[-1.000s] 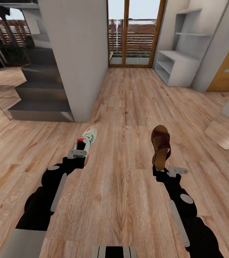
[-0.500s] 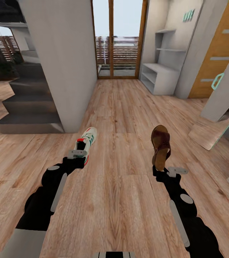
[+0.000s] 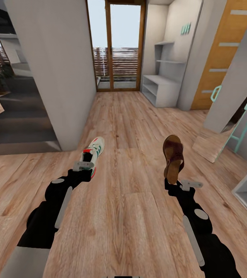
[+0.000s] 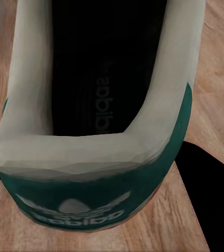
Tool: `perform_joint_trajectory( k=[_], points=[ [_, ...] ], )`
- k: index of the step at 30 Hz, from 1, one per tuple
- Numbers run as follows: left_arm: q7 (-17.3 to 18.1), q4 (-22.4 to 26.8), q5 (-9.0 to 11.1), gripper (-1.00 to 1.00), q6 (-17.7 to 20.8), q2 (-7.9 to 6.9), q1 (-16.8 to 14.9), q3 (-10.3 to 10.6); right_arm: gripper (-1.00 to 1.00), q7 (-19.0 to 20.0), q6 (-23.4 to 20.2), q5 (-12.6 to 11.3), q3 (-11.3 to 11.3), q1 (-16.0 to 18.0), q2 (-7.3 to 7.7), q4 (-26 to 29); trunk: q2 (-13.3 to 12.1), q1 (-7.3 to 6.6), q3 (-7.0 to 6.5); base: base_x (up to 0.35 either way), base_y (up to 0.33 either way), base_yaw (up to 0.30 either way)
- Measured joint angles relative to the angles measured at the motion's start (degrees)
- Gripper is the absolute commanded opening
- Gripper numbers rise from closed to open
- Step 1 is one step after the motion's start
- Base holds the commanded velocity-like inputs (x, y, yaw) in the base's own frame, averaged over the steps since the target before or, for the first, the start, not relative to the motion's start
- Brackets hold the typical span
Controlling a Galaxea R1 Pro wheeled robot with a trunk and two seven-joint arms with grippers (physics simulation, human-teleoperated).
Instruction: Pick up the two gym shoes and the two sandals from the corridor floor and place them onto the hallstand (shoe rack) in the corridor, making sure they are on the rack and not on the floor. Arrange them so the two gym shoes are next to each other and the two sandals are next to each other.
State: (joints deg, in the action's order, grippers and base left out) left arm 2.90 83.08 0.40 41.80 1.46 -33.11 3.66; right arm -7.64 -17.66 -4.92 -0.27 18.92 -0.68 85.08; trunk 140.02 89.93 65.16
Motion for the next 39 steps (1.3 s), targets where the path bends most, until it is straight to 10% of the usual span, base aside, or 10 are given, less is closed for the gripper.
perform_joint_trajectory(
  k=[39],
  points=[
    [0.19, -3.04, 0.15, -1.0, -0.86, 0.11, 0.01, -0.01, -1.0, 0.0, 0.0, 0.03, 0.2, 0.02, 0.0, -0.07, 0.0, 0.0, -1.82, 0.215, 0.0, -0.051]
  ],
)
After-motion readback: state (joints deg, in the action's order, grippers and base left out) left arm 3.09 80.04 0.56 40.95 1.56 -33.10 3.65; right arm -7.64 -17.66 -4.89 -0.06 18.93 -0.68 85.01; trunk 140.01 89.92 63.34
